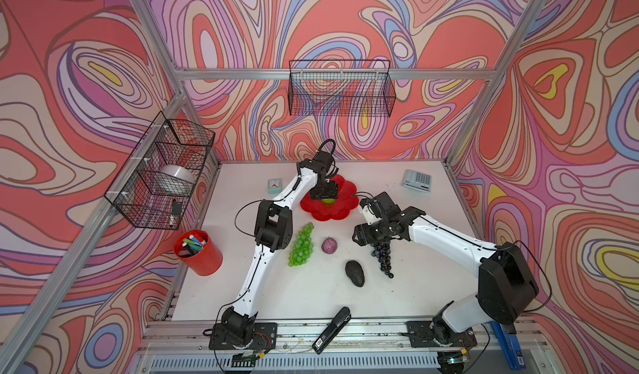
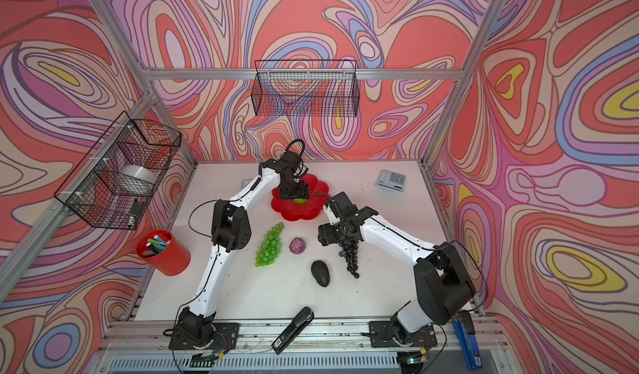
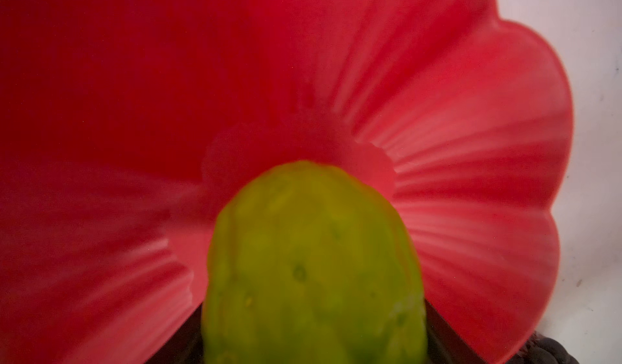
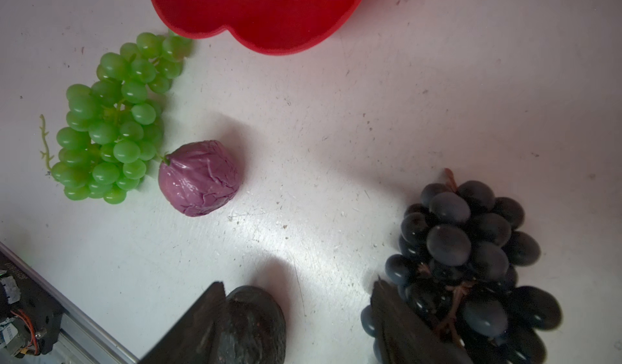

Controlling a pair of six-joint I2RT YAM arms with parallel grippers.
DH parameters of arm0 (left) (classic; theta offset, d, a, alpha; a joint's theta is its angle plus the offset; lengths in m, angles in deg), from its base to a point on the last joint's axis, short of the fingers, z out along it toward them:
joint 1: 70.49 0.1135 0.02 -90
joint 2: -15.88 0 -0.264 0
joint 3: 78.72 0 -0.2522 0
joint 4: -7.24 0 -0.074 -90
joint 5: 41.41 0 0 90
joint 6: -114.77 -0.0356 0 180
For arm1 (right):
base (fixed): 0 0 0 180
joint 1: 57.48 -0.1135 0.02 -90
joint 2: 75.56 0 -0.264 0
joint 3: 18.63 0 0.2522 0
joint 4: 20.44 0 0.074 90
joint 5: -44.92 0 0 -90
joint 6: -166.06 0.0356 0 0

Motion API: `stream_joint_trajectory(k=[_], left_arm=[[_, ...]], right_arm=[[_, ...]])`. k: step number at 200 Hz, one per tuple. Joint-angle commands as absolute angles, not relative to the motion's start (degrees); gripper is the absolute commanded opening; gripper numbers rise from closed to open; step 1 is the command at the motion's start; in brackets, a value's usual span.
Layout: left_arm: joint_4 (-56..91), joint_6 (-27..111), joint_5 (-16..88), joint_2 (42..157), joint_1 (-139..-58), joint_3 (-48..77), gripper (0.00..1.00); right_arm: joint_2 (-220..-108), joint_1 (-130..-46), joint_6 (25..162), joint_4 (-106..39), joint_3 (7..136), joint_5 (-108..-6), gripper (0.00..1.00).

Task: Arrange fruit in a fruit bowl
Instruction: Place the fruit in the fruit bowl.

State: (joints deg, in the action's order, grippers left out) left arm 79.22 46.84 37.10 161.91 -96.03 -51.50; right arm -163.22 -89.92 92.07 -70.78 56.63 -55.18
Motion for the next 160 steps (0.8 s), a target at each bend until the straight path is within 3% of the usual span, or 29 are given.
stream_joint_trajectory(k=[1, 80, 160], left_arm=[[79.44, 46.29, 38.81, 163.88, -95.59, -53.34, 0.62], [77.71, 47.62, 39.79, 164.81, -95.38, -53.45, 0.64], [76.36, 49.28, 39.8, 164.6, -95.38, -51.99, 0.78]], right_arm=[[-163.57, -90.26, 92.29, -69.8, 56.39, -55.2, 0.72], [-162.32, -90.35, 92.41, -69.97, 55.35, -54.39, 0.72], [-163.79, -90.35, 90.91, -70.16, 56.52, -54.11, 0.75]])
